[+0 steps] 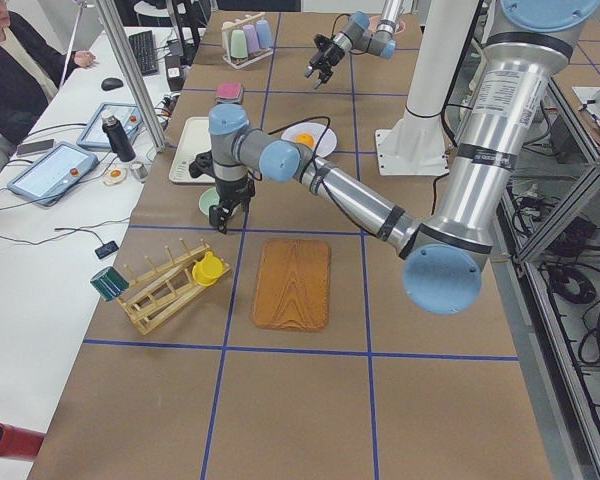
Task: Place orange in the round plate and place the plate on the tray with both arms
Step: 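Open the left gripper and withdraw it while the right arm moves toward the plate, then grip the near rim of the white plate with the right gripper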
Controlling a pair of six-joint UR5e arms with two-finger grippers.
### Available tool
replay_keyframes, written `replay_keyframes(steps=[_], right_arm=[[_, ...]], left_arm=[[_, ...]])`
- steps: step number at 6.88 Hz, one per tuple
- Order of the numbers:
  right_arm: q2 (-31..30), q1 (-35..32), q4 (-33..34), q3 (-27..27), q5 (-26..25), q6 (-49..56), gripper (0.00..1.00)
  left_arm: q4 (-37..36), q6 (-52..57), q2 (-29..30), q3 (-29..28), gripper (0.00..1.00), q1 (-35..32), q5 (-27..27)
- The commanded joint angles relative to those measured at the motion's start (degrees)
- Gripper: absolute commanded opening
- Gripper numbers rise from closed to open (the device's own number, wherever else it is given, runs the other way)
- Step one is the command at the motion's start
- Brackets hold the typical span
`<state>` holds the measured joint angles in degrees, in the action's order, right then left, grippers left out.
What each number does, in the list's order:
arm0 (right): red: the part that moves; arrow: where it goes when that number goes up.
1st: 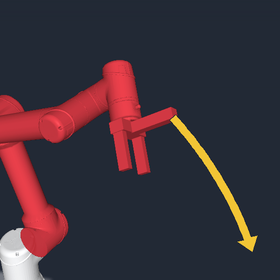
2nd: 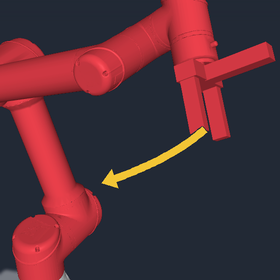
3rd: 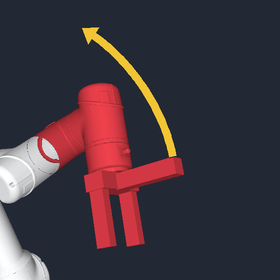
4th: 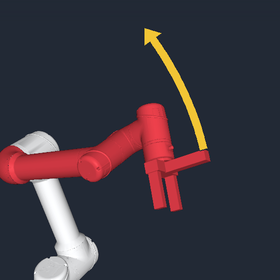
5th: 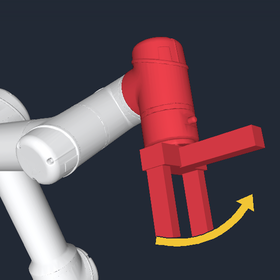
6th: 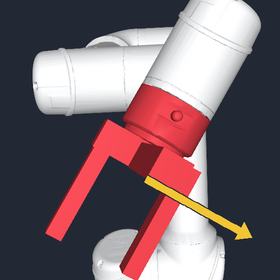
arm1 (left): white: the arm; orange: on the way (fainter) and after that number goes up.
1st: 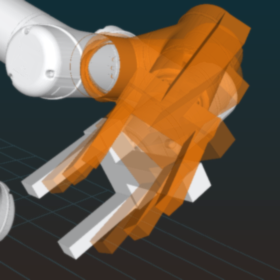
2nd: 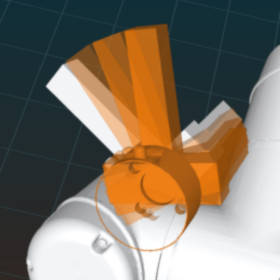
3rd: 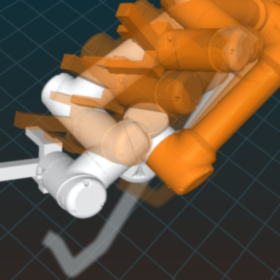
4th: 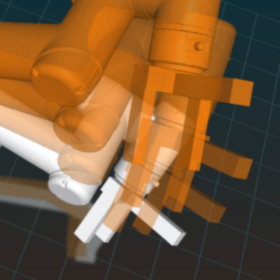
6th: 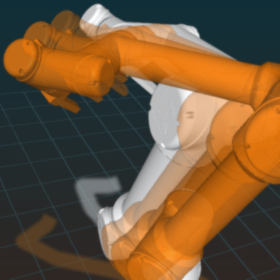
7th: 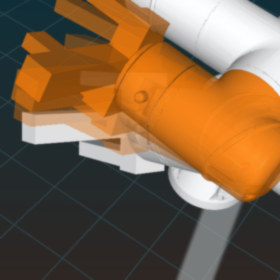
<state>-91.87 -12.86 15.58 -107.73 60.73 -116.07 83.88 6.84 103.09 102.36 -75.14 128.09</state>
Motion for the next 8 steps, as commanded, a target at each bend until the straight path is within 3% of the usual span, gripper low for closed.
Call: replay_keyframes(steps=[1,2,3,7,8], right_arm=[[4.49,10.26,0.41,0.68,-12.08,-0.39,1.00],[7.30,12.83,3.63,1.73,-14.91,-0.48,1.00],[9.50,12.94,9.14,2.09,-14.50,-2.56,1.00],[10.83,11.81,21.91,2.35,-9.59,-7.05,0.99],[16.15,9.98,25.60,4.88,-8.27,-7.42,0.99]], left_arm=[[0.23,19.89,-2.02,-8.99,0.99,-11.30,3.21],[0.40,17.01,-2.37,-10.15,0.99,-12.65,3.82],[0.58,16.89,-3.42,-10.07,0.99,-13.27,3.83],[0.93,16.98,-5.62,-9.81,0.99,-13.19,5.59],[0.93,17.06,-5.88,-9.63,0.99,-13.28,5.67]])
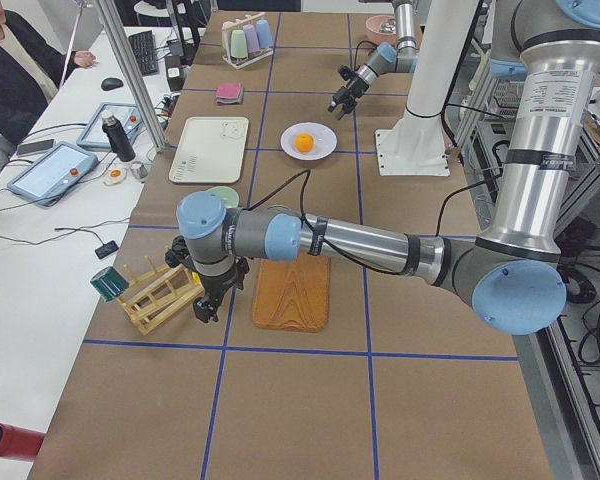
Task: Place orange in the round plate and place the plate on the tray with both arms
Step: 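Grip the near rim of the white plate with the right gripper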
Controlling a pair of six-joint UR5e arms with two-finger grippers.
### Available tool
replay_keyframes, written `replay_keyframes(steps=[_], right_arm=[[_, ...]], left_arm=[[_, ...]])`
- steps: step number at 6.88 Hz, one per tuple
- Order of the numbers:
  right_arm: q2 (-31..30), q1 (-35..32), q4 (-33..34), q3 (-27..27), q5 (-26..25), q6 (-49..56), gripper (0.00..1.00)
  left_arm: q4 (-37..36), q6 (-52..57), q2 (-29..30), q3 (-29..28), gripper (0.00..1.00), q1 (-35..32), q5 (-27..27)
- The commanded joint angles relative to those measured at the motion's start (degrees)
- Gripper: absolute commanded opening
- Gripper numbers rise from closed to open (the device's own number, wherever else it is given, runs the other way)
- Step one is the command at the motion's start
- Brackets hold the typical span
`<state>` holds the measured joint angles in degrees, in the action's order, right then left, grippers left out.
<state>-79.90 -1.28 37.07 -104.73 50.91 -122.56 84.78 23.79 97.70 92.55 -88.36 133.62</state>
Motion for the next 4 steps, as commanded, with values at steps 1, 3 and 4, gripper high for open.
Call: replay_keyframes(steps=[1,3,4], right_arm=[[8.66,-2.83,4.50,6.77,1.91,-2.40,0.97],[10.11,-3.46,4.50,9.19,1.92,-3.29,0.80],[10.46,-3.90,4.33,9.54,2.00,-3.64,0.70]], left_arm=[[0.12,0.21,-0.66,0.17,0.99,-0.06,0.15],[0.12,0.21,-0.67,0.17,0.99,-0.06,0.15],[0.12,0.03,-0.67,0.17,0.99,-0.06,0.15]])
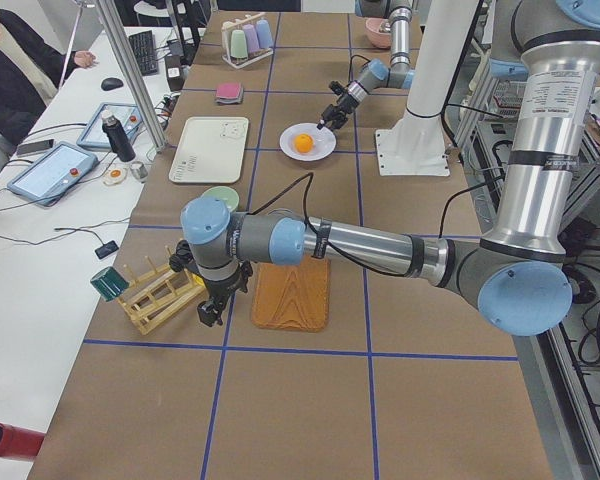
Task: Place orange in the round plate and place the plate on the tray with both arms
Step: 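Grip the near rim of the white plate with the right gripper, then slide the plate with the orange away from the robot onto the cream tray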
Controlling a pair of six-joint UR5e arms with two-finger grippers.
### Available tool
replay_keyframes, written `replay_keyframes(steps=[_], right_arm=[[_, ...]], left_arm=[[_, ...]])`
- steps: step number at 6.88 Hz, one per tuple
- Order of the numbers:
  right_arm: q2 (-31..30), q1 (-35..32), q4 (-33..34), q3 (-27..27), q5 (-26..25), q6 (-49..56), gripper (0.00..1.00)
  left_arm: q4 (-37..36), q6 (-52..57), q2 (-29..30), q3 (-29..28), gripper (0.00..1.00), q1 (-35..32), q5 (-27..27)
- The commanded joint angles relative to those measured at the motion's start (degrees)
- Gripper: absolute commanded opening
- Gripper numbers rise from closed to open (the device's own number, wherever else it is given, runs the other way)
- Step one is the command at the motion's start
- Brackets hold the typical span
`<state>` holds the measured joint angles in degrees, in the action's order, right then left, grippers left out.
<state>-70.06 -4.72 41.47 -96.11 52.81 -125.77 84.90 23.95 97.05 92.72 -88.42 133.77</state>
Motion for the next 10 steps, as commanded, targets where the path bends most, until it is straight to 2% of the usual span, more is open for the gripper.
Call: replay_keyframes(steps=[1,3,5,7,8,9,10], right_arm=[[1.41,-1.25,0.01,1.10,0.18,-4.53,0.17],[1.68,-1.96,-0.07,1.54,0.18,-5.10,0.00],[1.77,-3.53,-1.21,0.58,-0.34,-7.80,0.00],[1.77,-6.43,-9.00,0.40,-1.65,-7.83,0.00],[2.47,-8.18,-10.78,0.57,-2.36,-7.83,0.00],[4.30,-10.72,-10.80,0.84,-2.28,-8.00,0.00],[5.28,-12.66,-10.71,1.19,-2.10,-8.09,0.00]], left_arm=[[0.00,-0.13,-0.02,0.00,0.99,0.00,0.00],[0.00,-0.22,0.07,0.00,0.99,0.00,0.00],[0.00,-0.40,-0.02,0.01,0.99,0.00,0.00],[-0.09,-0.57,-0.11,0.00,0.99,0.00,0.00],[-0.09,-0.57,-0.89,0.09,0.99,0.00,0.00],[-0.26,-4.14,-1.07,0.01,0.99,-0.09,0.00],[0.00,-13.05,-3.42,1.74,0.99,-0.26,1.83]])
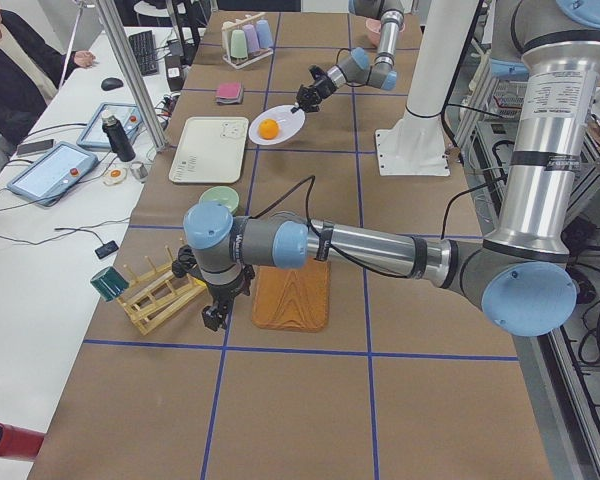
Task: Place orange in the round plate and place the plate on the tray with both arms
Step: 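Slide the plate with the orange away from the robot onto the cream tray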
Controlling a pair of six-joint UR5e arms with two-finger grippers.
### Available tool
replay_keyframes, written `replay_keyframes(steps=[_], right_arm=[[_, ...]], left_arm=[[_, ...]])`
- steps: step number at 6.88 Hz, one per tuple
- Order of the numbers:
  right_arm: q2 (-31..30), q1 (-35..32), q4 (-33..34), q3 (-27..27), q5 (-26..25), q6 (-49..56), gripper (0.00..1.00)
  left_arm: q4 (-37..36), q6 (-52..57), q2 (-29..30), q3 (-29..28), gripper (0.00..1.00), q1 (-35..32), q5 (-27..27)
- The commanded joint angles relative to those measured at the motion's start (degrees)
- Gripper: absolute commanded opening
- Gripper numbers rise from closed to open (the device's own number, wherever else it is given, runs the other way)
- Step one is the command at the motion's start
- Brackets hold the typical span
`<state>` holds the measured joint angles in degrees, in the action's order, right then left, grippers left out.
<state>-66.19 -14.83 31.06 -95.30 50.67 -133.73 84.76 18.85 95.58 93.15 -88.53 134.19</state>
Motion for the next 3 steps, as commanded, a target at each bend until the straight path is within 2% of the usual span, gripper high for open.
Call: replay_keyframes(steps=[1,2,3], right_arm=[[2.11,-4.05,-0.13,1.77,0.22,-1.09,0.00],[4.73,-6.59,0.31,5.87,0.48,-4.41,0.00],[8.93,-9.40,3.01,12.18,2.22,-5.31,0.00]], left_arm=[[0.15,-18.48,-2.84,2.72,0.99,-0.15,1.94],[-0.03,-22.15,-2.85,3.00,0.99,-0.15,1.86],[0.06,-21.66,-3.29,3.17,0.99,-0.15,1.86]])
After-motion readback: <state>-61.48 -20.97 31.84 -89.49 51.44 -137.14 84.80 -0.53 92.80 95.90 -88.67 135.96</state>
